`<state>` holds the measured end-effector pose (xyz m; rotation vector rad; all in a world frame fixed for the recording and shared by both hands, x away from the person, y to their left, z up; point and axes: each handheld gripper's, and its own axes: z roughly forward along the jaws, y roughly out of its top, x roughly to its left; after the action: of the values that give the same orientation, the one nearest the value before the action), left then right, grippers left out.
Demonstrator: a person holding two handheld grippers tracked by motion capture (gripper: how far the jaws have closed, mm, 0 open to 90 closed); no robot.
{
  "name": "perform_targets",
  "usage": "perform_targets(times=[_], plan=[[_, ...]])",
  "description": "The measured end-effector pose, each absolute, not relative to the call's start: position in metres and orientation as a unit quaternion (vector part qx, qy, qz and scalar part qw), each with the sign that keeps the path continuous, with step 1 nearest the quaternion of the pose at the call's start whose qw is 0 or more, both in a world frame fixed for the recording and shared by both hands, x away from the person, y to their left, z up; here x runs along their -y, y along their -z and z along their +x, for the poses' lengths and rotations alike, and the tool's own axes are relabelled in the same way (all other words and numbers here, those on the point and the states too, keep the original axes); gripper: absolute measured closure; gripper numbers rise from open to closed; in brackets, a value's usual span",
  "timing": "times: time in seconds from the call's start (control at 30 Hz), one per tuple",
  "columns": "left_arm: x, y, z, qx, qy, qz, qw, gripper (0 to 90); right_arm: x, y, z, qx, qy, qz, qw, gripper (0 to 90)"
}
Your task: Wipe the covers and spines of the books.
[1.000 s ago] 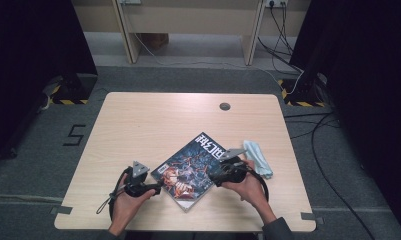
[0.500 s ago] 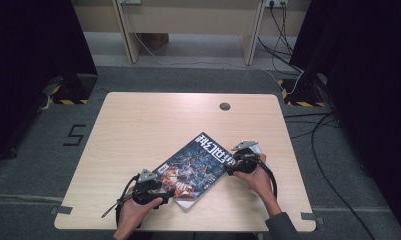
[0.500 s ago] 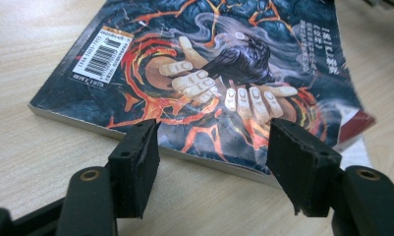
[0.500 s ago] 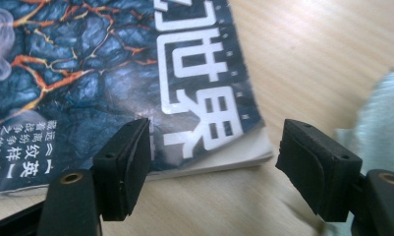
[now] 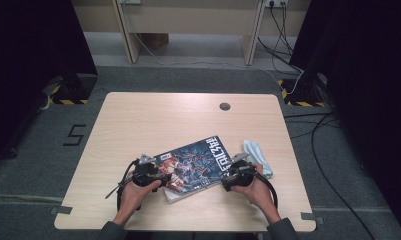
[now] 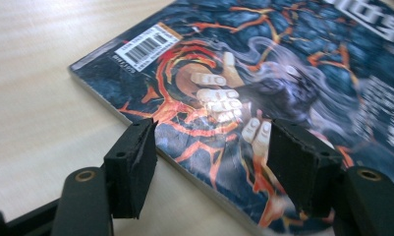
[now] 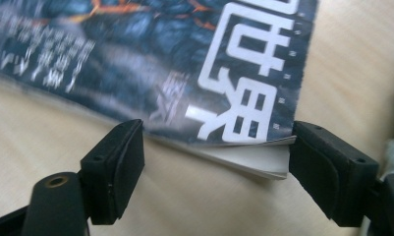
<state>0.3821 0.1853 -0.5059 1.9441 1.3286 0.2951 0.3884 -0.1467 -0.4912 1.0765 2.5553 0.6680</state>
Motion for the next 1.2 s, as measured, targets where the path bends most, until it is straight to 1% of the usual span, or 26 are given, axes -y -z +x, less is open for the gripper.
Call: perform_targets(times=[0.07, 0.17, 0.23, 0.3, 0.37, 0.47, 0.5, 0.57, 0.63, 0.7, 0.8, 0.87, 0.97, 1.03, 1.2], plan=[[-0.185, 0.507, 0.389, -0.520, -0.123, 0.759, 0.372, 34.4, 0.146, 0.492, 0.377, -0.890, -0.234, 0.368, 0.136, 22.8], [-0.185, 0.509, 0.394, -0.518, -0.120, 0.762, 0.369, 31.6, 0.149, 0.490, 0.361, -0.892, -0.253, 0.358, 0.110, 23.9], [-0.189, 0.509, 0.395, -0.518, -0.114, 0.754, 0.388, 30.7, 0.151, 0.489, 0.353, -0.893, -0.259, 0.353, 0.100, 26.9], [-0.195, 0.509, 0.391, -0.526, -0.106, 0.742, 0.402, 30.6, 0.157, 0.486, 0.352, -0.887, -0.281, 0.354, 0.099, 33.3], [-0.198, 0.507, 0.381, -0.523, -0.115, 0.747, 0.393, 28.8, 0.165, 0.482, 0.355, -0.874, -0.307, 0.368, 0.088, 32.4], [-0.200, 0.502, 0.362, -0.515, -0.120, 0.748, 0.401, 28.0, 0.176, 0.479, 0.360, -0.858, -0.326, 0.387, 0.093, 32.0], [-0.200, 0.501, 0.357, -0.512, -0.121, 0.748, 0.405, 28.0, 0.180, 0.478, 0.361, -0.849, -0.335, 0.393, 0.108, 32.0], [-0.199, 0.500, 0.345, -0.503, -0.125, 0.750, 0.411, 28.6, 0.183, 0.477, 0.363, -0.838, -0.348, 0.403, 0.120, 31.8], [-0.197, 0.501, 0.336, -0.488, -0.130, 0.768, 0.395, 28.9, 0.185, 0.477, 0.366, -0.830, -0.352, 0.411, 0.133, 31.4], [-0.194, 0.505, 0.330, -0.478, -0.141, 0.782, 0.375, 30.6, 0.187, 0.480, 0.369, -0.826, -0.347, 0.422, 0.136, 31.2], [-0.192, 0.507, 0.328, -0.473, -0.152, 0.784, 0.372, 35.8, 0.183, 0.483, 0.374, -0.825, -0.340, 0.429, 0.141, 31.2], [-0.190, 0.508, 0.328, -0.463, -0.159, 0.791, 0.368, 35.9, 0.181, 0.485, 0.378, -0.825, -0.339, 0.428, 0.144, 31.2], [-0.192, 0.509, 0.330, -0.460, -0.150, 0.794, 0.368, 37.1, 0.177, 0.487, 0.383, -0.826, -0.337, 0.430, 0.140, 31.2], [-0.195, 0.509, 0.332, -0.455, -0.158, 0.798, 0.364, 37.4, 0.175, 0.487, 0.382, -0.826, -0.341, 0.428, 0.138, 31.2], [-0.207, 0.510, 0.343, -0.470, -0.166, 0.788, 0.362, 37.4, 0.172, 0.486, 0.380, -0.828, -0.342, 0.424, 0.133, 31.2]])
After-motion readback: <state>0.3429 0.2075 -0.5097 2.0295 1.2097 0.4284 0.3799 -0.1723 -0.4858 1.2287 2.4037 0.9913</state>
